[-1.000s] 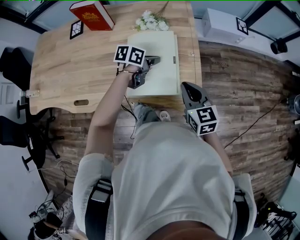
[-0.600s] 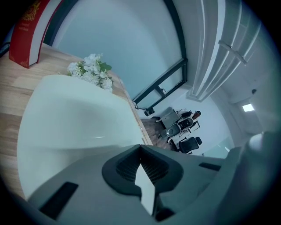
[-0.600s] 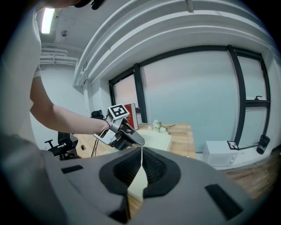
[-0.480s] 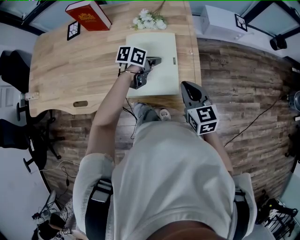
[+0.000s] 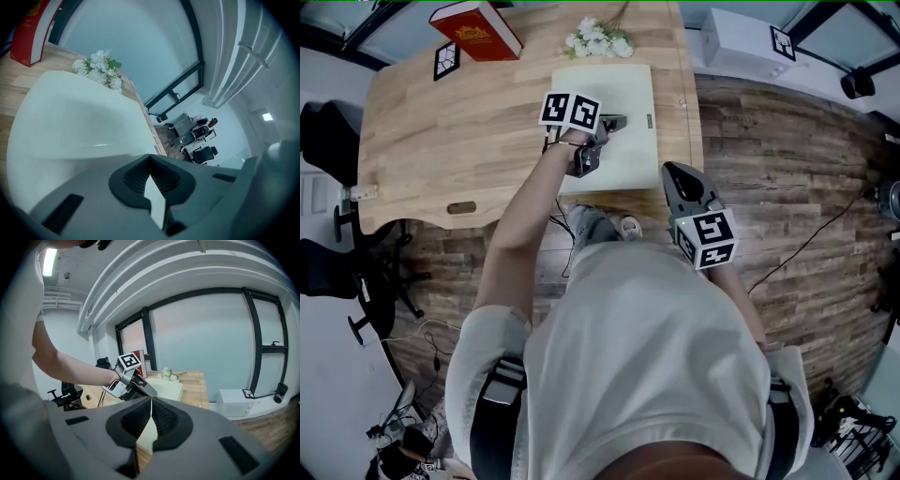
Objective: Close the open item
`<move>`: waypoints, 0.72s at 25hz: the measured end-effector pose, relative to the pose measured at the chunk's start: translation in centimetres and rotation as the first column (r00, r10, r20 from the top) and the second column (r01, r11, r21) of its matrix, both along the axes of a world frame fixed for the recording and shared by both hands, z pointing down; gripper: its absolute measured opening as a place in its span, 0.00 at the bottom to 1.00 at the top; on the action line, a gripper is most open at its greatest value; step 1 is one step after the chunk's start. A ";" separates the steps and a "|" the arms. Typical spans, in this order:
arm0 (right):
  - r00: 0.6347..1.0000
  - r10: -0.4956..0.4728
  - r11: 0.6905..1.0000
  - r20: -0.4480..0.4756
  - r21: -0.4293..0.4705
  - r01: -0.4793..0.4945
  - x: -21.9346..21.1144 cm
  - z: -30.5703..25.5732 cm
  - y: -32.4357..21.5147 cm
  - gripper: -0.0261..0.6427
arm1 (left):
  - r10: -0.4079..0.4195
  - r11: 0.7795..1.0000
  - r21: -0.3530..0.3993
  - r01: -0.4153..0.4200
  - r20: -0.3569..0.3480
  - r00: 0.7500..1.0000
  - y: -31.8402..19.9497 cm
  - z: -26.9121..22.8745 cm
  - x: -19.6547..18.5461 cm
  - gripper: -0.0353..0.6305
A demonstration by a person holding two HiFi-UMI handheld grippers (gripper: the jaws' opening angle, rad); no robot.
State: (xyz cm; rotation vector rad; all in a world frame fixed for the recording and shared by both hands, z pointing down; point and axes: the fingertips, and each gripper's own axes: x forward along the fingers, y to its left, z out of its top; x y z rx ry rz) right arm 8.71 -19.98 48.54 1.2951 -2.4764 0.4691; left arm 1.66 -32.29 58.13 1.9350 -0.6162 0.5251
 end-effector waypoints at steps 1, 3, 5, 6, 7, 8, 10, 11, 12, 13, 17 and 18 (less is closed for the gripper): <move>1.000 0.000 1.000 0.000 0.000 0.000 0.0 0.0 0.0 0.07 | 0.000 1.000 0.001 0.000 0.005 1.000 0.0 0.1 0.2 0.08; 1.000 -0.001 1.000 0.001 0.000 0.001 0.0 0.0 0.0 0.07 | 0.008 1.000 0.004 -0.008 0.025 1.000 0.0 0.2 0.6 0.08; 1.000 -0.003 1.000 0.001 0.000 0.003 -0.1 0.0 0.0 0.07 | 0.026 1.000 0.012 -0.027 0.060 0.998 0.2 0.4 1.0 0.08; 1.000 -0.004 1.000 0.001 0.000 0.004 -0.1 0.0 0.0 0.07 | 0.038 0.999 0.018 -0.040 0.082 0.996 0.3 0.5 1.3 0.08; 1.000 -0.006 1.000 0.001 0.000 0.006 -0.2 0.0 0.0 0.07 | 0.050 0.998 0.025 -0.053 0.104 0.993 0.5 0.6 1.4 0.08; 1.000 -0.007 1.000 0.001 0.000 0.007 -0.2 0.0 0.0 0.07 | 0.061 0.997 0.030 -0.065 0.126 0.990 0.5 0.7 1.6 0.08; 1.000 -0.009 1.000 0.002 0.001 0.009 -0.2 0.0 -0.1 0.07 | 0.082 0.995 0.036 -0.089 0.170 0.982 0.7 1.0 1.9 0.08; 1.000 -0.010 1.000 0.003 0.002 0.010 -0.2 0.0 -0.1 0.07 | 0.092 0.994 0.040 -0.101 0.189 0.978 0.8 1.1 2.0 0.08; 1.000 -0.011 1.000 0.003 0.002 0.011 -0.2 0.0 -0.1 0.07 | 0.100 0.993 0.044 -0.111 0.205 0.974 0.9 1.2 2.1 0.08; 1.000 -0.012 1.000 0.003 0.003 0.012 -0.2 0.0 -0.1 0.07 | 0.107 0.992 0.049 -0.120 0.217 0.970 0.9 1.3 2.3 0.08; 1.000 -0.015 1.000 0.003 0.005 0.015 -0.3 0.0 -0.1 0.07 | 0.119 0.988 0.067 -0.139 0.245 0.962 0.7 1.3 2.7 0.08; 1.000 -0.015 1.000 0.003 0.005 0.015 -0.2 0.0 0.0 0.07 | 0.119 0.988 0.069 -0.140 0.248 0.961 0.7 1.3 2.8 0.08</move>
